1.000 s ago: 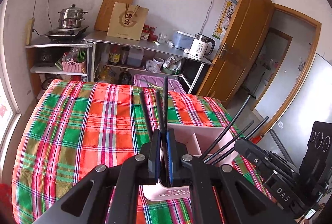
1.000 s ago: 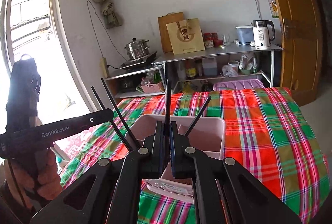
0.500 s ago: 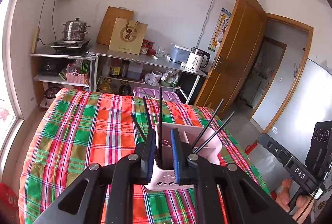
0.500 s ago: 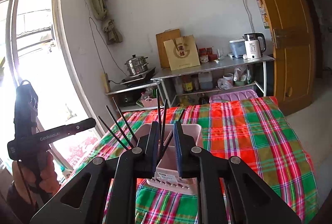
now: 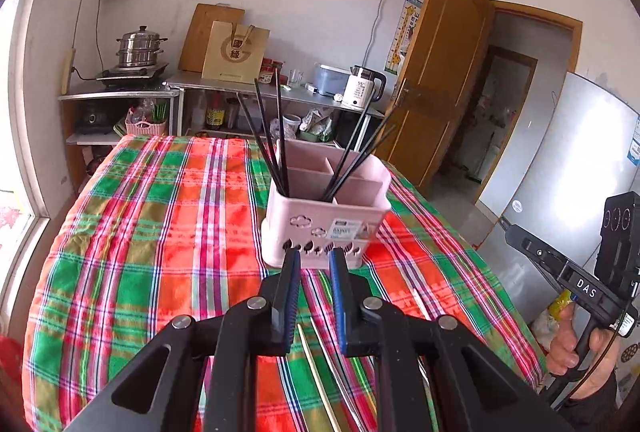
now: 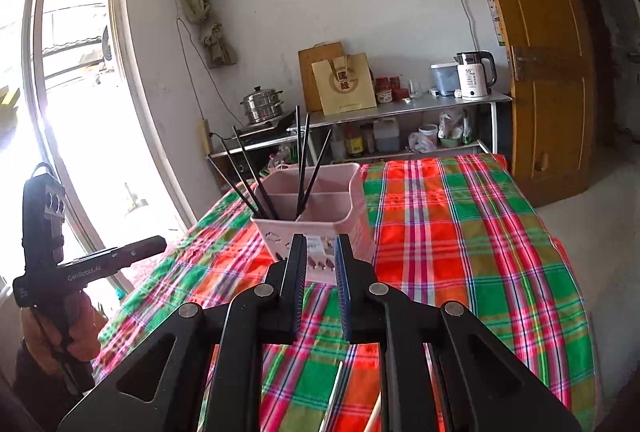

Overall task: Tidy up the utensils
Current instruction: 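Move both open tools down to the wooden and silver chopsticks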

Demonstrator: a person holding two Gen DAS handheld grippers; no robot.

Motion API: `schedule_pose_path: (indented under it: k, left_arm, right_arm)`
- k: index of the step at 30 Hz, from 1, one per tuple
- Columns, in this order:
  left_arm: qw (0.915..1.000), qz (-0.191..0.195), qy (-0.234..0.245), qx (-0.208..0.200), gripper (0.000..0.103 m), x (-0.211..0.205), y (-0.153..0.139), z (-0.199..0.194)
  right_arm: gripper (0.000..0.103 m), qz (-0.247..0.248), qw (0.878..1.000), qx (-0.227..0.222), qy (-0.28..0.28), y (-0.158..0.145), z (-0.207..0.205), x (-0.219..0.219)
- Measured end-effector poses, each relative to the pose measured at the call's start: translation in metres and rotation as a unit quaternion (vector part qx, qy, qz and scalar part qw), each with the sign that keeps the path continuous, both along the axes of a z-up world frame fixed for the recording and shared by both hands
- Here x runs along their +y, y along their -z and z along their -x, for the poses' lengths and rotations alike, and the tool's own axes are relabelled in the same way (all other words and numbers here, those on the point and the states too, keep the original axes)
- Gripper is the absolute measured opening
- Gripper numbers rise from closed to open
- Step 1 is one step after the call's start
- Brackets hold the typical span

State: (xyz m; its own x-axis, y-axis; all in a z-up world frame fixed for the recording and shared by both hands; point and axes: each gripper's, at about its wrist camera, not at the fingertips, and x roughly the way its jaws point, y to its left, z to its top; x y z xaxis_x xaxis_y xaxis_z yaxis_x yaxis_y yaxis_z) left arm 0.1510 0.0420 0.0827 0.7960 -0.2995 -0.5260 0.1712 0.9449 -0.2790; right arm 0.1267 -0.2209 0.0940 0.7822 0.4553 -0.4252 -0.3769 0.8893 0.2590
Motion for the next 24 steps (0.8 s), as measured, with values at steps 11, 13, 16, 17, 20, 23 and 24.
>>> schedule_pose_path:
  k: [11, 13, 16, 17, 20, 23, 24]
  left_arm:
    - [0.9980, 0.007, 0.015, 0.062, 0.014, -0.016, 0.053, 0.035]
    - [0.9974, 0.007, 0.018, 0.069, 0.014, -0.019, 0.060, 0.037]
    - [0.9966, 0.010, 0.018, 0.080, 0.014, -0.020, 0.068, 0.036]
    - [0.9962, 0.011, 0.019, 0.084, 0.014, -0.021, 0.071, 0.036]
    - [0.9954, 0.007, 0.022, 0.093, 0.014, -0.026, 0.077, 0.033]
    - [0.9943, 0.002, 0.030, 0.102, 0.014, -0.033, 0.080, 0.028]
    - [0.9939, -0.001, 0.033, 0.106, 0.014, -0.036, 0.081, 0.026]
  right_arm:
    - [0.015, 0.016, 0.999, 0.044, -0.009, 0.040, 0.035, -0.003]
    - [0.015, 0.016, 0.998, 0.053, -0.010, 0.046, 0.036, -0.003]
    - [0.015, 0.017, 0.998, 0.065, -0.008, 0.054, 0.034, -0.004]
    - [0.015, 0.018, 0.997, 0.069, -0.008, 0.056, 0.033, -0.004]
    - [0.015, 0.025, 0.996, 0.085, -0.009, 0.068, 0.031, -0.001]
    - [0.015, 0.036, 0.994, 0.104, -0.015, 0.081, 0.027, 0.004]
    - [0.015, 0.043, 0.993, 0.112, -0.017, 0.086, 0.024, 0.007]
